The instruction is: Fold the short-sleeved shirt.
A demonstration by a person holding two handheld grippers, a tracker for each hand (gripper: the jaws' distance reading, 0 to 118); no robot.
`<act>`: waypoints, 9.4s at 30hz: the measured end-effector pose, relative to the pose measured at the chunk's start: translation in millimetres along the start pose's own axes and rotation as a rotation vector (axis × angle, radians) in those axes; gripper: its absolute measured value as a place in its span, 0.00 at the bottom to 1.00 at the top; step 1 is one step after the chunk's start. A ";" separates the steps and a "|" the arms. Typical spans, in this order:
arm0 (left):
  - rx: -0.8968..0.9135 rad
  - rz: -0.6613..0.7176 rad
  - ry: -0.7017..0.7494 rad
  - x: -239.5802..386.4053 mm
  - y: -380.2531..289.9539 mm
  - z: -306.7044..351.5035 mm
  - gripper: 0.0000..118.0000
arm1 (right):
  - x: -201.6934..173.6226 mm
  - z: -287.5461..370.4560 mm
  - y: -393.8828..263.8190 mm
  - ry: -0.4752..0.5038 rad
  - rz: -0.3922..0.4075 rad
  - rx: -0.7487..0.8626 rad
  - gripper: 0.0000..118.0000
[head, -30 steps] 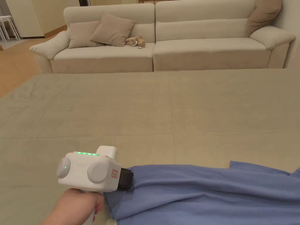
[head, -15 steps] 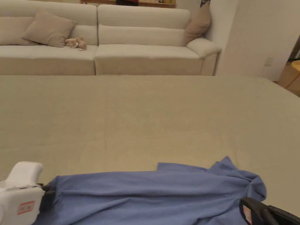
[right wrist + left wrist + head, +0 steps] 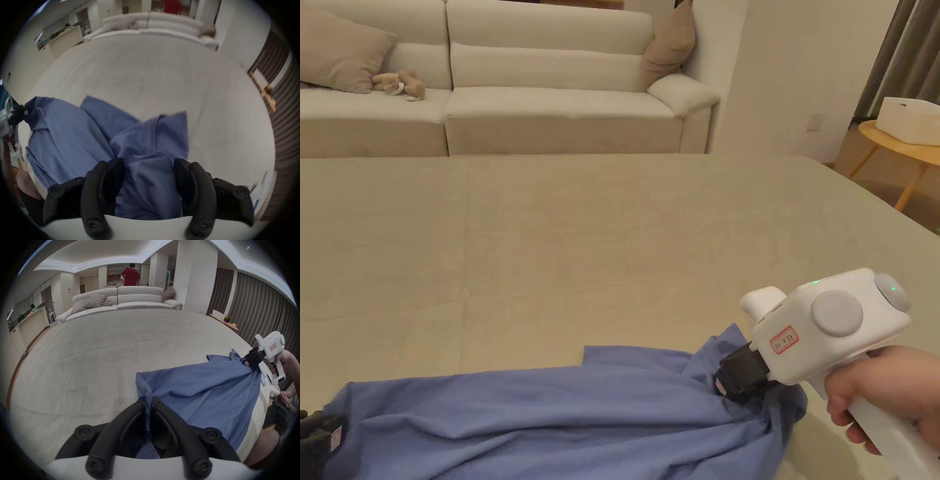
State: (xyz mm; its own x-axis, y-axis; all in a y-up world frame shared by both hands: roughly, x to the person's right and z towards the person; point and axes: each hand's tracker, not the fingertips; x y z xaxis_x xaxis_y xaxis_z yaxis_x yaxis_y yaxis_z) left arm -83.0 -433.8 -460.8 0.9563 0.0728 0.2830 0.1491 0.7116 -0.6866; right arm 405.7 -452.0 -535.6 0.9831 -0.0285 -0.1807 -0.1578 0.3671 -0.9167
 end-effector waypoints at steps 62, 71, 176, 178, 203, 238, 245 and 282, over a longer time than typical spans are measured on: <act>0.683 0.113 0.228 -160.4 354.5 112.0 0.04 | -65.0 234.6 234.0 -0.055 0.086 1.187 0.09; 0.515 0.129 0.170 -163.9 218.8 16.8 0.04 | -48.2 67.1 179.4 -0.030 0.030 0.982 0.09; -0.263 -0.269 -0.069 36.2 115.0 -204.1 0.61 | -103.9 100.8 -252.8 0.026 -0.030 0.815 0.00; -0.247 -0.245 -0.084 25.7 121.2 -209.5 0.02 | -102.8 100.0 -254.8 0.018 -0.044 0.808 0.00; -0.123 -0.189 -0.143 6.6 123.2 -96.8 0.02 | -130.4 66.2 -196.1 -0.076 0.131 0.418 0.87; 0.336 0.150 -0.093 -144.2 91.8 260.2 0.02 | -58.0 310.3 -217.2 0.074 -0.090 1.017 0.07; 0.391 0.129 -0.071 -143.3 64.0 324.9 0.02 | -82.2 344.0 -225.5 0.071 -0.020 1.042 0.07; 0.442 0.180 0.187 -230.4 300.2 38.9 0.02 | -23.5 158.0 265.1 -0.111 0.057 0.926 0.07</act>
State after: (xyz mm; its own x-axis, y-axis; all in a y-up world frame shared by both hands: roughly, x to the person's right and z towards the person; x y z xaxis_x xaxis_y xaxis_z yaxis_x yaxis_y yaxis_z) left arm -268.4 -209.8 -706.0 0.9918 0.1235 0.0340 -0.1036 0.9298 -0.3531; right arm 355.4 -207.1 -718.0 0.9870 0.0835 -0.1377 -0.1161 0.9615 -0.2492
